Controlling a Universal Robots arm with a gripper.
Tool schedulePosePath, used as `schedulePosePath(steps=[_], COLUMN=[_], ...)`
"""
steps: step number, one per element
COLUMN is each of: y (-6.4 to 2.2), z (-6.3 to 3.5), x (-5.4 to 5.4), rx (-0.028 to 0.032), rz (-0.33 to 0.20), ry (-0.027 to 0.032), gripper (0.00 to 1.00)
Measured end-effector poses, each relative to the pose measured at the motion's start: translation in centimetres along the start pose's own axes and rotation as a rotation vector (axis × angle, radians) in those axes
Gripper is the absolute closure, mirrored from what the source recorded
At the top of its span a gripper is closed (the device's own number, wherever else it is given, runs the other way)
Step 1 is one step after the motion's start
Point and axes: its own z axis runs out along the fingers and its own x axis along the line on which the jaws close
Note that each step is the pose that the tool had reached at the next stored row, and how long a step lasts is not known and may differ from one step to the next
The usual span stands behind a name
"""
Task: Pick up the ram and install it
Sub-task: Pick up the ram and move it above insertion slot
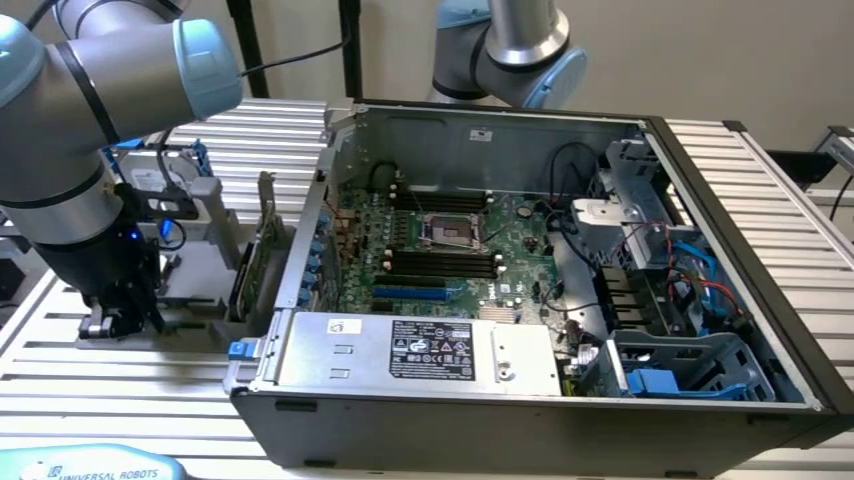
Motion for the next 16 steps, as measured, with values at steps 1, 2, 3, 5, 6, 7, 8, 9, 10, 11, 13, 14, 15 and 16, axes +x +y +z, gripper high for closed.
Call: schedulePosePath(steps=[1,2,3,5,6,7,8,9,10,11,13,14,15,16], y=[0.0,0.0,0.0,0.0,0.0,0.0,0.0,0.0,0.0,0.0,-0.01,-0.01,-0.01,-0.01], z=[0.0,0.0,0.0,0.0,0.0,0.0,-0.01,-0.01,-0.02,-0.02,-0.03,-0.03,-0.02,-0.03], x=[0.0,0.0,0.0,0.0,0.0,0.0,0.0,0.0,0.0,0.0,0.0,0.0,0.0,0.0], rx=[0.0,0.0,0.0,0.0,0.0,-0.0001,-0.0003,-0.0006,-0.001,-0.0014,-0.0018,-0.0019,-0.0019,-0.002], rz=[0.0,0.0,0.0,0.0,0.0,0.0,0.002,0.005,0.008,0.011,0.02,0.027,0.033,0.039], ry=[0.0,0.0,0.0001,0.0001,0.0001,0.0001,0.0001,-0.0001,-0.0002,-0.0003,-0.0007,-0.0009,-0.0012,-0.0013], gripper=[0.87,0.87,0.87,0.87,0.87,0.87,0.87,0.87,0.87,0.87,0.87,0.87,0.87,0.87])
